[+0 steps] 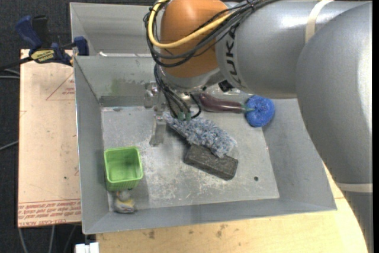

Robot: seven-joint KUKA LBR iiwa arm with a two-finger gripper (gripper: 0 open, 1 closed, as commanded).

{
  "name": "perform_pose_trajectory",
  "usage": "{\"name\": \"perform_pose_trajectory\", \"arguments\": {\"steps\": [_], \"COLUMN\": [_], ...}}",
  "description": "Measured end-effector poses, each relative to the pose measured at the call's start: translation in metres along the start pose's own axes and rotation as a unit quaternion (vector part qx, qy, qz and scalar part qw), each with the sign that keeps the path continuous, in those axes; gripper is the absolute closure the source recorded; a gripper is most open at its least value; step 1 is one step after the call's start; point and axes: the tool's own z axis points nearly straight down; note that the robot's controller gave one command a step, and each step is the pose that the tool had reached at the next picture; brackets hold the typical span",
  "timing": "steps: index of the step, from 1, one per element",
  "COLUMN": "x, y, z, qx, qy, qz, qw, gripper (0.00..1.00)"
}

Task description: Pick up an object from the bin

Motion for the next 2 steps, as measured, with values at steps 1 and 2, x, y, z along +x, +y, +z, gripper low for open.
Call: {"name": "perform_pose_trajectory", "arguments": {"steps": [1, 2], "x": [-0.001, 0.033], "y": [-0.001, -0.053], "z": [-0.005, 0.005], "qx": [-0.001, -0.001], "qy": [-0.0035, -0.0038], "qz": [0.002, 0.023], "qw": [1.0000, 0.9997], "gripper": [0.00, 0.00]}}
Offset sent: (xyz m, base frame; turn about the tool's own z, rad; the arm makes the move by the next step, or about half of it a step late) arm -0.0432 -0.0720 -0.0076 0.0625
